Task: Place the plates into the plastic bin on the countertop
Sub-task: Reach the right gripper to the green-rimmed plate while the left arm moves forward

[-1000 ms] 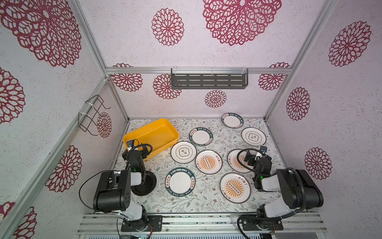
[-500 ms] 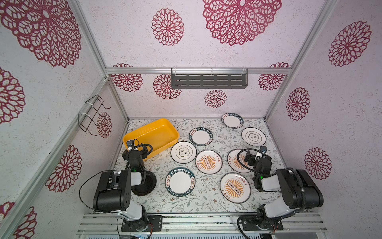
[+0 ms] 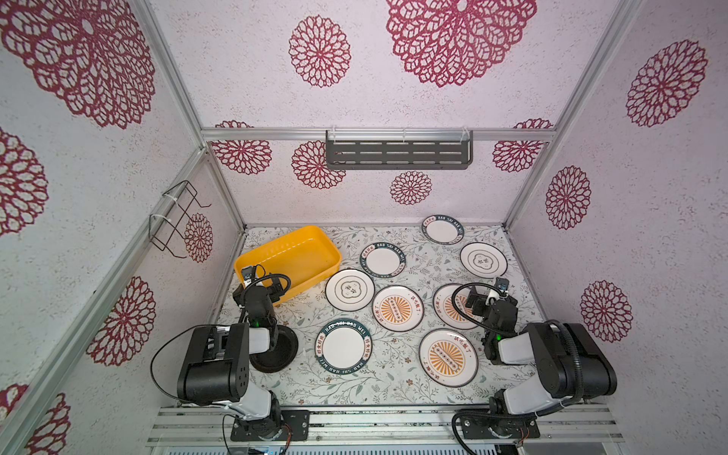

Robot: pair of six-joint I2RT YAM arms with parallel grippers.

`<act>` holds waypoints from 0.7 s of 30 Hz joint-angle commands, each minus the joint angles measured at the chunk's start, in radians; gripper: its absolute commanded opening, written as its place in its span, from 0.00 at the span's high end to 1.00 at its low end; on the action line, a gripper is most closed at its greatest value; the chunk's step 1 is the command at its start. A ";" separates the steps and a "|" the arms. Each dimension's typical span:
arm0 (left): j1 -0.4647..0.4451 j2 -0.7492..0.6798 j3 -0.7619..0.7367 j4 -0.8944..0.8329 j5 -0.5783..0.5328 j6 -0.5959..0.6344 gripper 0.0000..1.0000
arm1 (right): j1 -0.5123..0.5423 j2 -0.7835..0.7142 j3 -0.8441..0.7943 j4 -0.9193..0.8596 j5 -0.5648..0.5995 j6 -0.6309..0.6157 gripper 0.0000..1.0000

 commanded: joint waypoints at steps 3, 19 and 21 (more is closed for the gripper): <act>-0.072 -0.215 0.043 -0.208 -0.024 0.078 0.03 | 0.008 -0.221 0.107 -0.294 -0.038 -0.002 0.01; -0.501 -0.495 0.351 -0.894 0.356 -0.712 0.03 | 0.370 -0.470 0.254 -0.703 -0.328 0.828 0.01; -0.574 -0.483 0.338 -0.865 0.344 -0.790 0.03 | 0.498 -0.464 0.233 -0.663 -0.238 0.878 0.01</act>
